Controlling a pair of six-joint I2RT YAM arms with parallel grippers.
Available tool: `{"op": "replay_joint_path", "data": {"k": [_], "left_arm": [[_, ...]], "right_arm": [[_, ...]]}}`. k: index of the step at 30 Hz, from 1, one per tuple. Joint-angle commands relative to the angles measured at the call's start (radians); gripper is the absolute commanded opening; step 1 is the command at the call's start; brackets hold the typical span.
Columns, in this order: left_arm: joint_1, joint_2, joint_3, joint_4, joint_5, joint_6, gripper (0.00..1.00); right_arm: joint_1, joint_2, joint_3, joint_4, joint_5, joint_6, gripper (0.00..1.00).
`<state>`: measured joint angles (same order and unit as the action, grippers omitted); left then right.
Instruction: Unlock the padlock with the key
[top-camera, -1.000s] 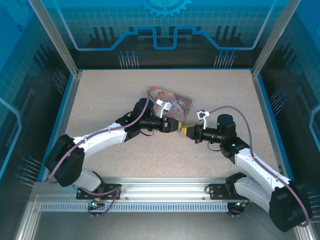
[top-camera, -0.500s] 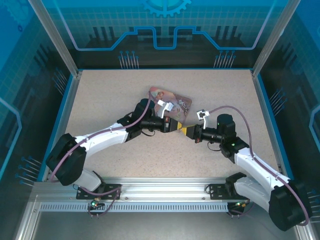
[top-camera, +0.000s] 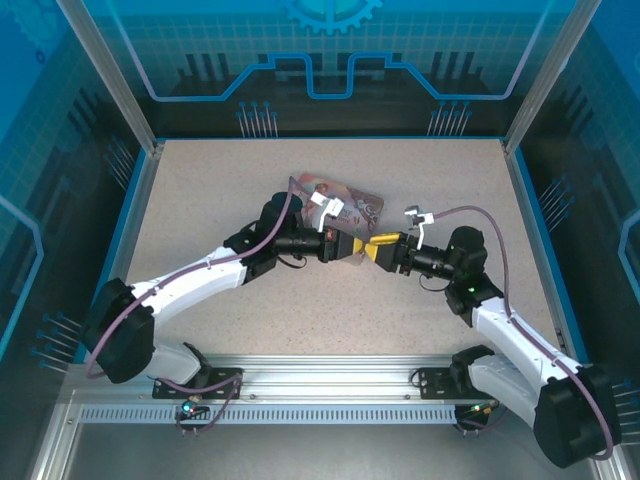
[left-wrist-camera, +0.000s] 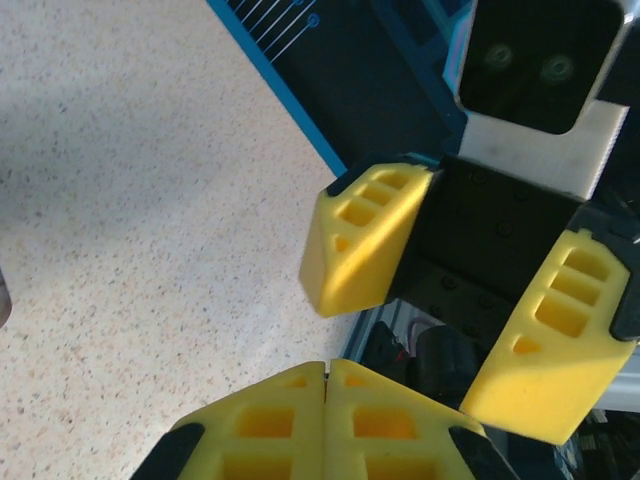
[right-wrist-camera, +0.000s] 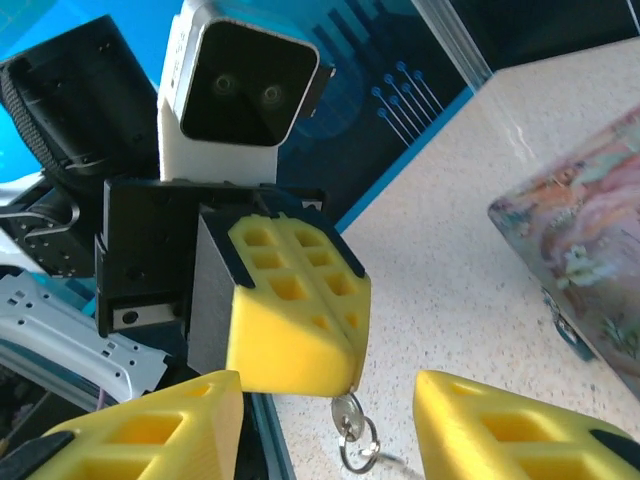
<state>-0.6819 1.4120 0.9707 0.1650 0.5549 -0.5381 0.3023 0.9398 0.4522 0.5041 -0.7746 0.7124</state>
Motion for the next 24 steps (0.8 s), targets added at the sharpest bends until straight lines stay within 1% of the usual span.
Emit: {"op": "replay_joint_path", "data": {"k": [1,6,10,16,21,24], "left_arm": [[-0.004,-0.035,0.046,-0.012,0.019,0.038,0.00],[-0.004,-0.041,0.054,-0.014,0.015,0.041,0.00],[-0.003,-0.039,0.057,-0.018,0.007,0.041,0.00],[-0.004,-0.033,0.060,-0.023,0.000,0.042,0.00],[-0.004,-0.035,0.057,-0.022,0.002,0.045,0.00],[-0.004,-0.039,0.053,-0.022,0.003,0.049,0.00]], "right_arm": [[0.020,0.018,0.022,0.099,-0.047,0.020,0.51],[0.051,0.039,0.028,0.099,-0.038,0.013,0.49],[0.066,0.041,0.020,0.105,-0.032,0.013,0.43],[0.075,0.047,0.028,0.093,-0.026,0.008,0.29],[0.073,0.040,0.028,0.074,-0.005,0.001,0.20],[0.066,0.034,0.026,0.071,-0.004,0.004,0.12]]}}
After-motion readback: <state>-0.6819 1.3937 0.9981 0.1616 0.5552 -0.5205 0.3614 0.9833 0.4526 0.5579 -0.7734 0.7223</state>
